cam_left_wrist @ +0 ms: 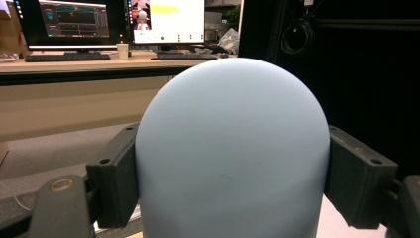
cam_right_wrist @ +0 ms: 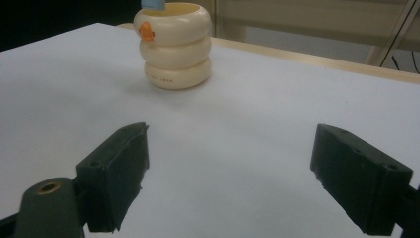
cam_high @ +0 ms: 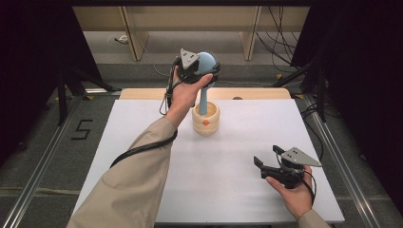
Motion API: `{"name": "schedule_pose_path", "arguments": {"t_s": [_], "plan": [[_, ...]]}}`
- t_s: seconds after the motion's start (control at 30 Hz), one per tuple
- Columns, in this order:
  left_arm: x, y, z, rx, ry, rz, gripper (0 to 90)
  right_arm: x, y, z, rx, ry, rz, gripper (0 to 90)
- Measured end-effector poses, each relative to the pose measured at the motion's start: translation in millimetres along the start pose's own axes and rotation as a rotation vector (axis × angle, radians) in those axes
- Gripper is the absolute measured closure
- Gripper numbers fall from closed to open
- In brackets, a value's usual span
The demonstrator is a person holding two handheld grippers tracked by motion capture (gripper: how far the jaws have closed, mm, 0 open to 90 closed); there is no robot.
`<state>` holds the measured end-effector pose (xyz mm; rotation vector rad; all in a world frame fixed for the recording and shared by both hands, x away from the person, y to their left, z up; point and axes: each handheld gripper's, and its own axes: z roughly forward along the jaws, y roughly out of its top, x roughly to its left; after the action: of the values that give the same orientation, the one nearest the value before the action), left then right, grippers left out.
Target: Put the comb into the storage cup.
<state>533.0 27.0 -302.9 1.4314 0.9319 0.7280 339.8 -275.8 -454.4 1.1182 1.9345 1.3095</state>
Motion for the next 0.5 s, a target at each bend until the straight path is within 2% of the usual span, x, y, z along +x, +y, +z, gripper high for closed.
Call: {"name": "schedule_pose_path", "arguments": {"t_s": [0.5], "plan": [[-1.0,0.6,3.1,-0.002,-0.009,0.002,19.5,-0.1,0.1,-0.3,-0.003,0.000,0.002,16.0]]}}
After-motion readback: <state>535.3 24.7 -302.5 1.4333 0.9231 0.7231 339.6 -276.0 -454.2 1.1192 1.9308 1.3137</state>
